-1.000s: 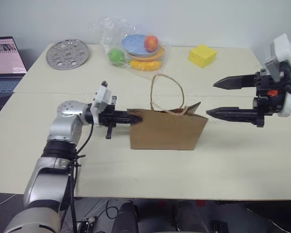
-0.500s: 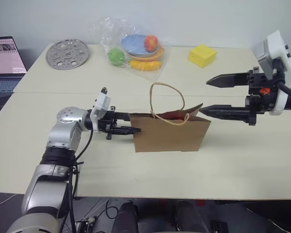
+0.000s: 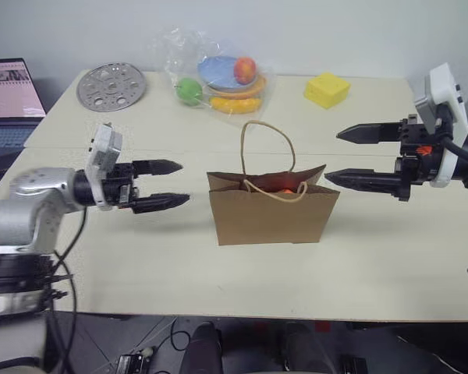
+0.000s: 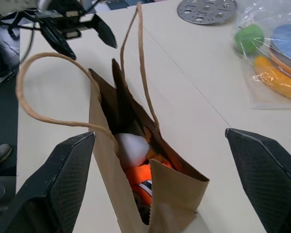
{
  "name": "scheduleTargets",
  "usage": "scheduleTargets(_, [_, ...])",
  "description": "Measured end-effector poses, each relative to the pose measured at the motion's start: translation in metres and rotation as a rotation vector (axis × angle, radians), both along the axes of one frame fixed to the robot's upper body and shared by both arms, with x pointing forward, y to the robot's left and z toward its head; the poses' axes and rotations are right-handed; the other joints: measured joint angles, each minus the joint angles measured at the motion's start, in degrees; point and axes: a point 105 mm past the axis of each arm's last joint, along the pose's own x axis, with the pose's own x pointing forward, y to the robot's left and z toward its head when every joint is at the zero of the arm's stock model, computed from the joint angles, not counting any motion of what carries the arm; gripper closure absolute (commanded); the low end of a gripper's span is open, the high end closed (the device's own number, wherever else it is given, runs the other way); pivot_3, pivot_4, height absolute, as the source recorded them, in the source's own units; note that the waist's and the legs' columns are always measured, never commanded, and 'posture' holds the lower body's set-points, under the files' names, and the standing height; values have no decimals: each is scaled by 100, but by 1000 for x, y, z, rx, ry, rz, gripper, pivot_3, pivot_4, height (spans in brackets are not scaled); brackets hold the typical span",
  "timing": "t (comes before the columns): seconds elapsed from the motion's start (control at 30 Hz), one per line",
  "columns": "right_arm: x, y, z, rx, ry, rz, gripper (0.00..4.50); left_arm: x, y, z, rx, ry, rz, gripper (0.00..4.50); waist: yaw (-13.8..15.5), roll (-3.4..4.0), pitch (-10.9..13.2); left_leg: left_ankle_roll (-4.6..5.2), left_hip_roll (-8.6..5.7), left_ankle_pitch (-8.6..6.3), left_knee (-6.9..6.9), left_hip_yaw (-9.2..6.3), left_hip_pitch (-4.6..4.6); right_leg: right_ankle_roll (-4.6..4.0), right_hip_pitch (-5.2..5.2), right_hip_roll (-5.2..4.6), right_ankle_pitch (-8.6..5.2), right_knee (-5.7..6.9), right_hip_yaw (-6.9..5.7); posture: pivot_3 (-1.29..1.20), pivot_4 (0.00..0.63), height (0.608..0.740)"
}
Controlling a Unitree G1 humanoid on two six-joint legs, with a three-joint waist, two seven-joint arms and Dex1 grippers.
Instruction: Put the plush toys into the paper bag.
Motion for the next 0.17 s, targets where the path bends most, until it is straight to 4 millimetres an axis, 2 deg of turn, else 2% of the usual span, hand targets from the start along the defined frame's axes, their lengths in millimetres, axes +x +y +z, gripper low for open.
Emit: scheduleTargets(0.17, [15,-15,-5,1,-8,-54,0,26,16,49,17,-178,156,35,40,-2,1,0,-2,0,5,7,0,1,1,-1,0,-3,6,0,150,740])
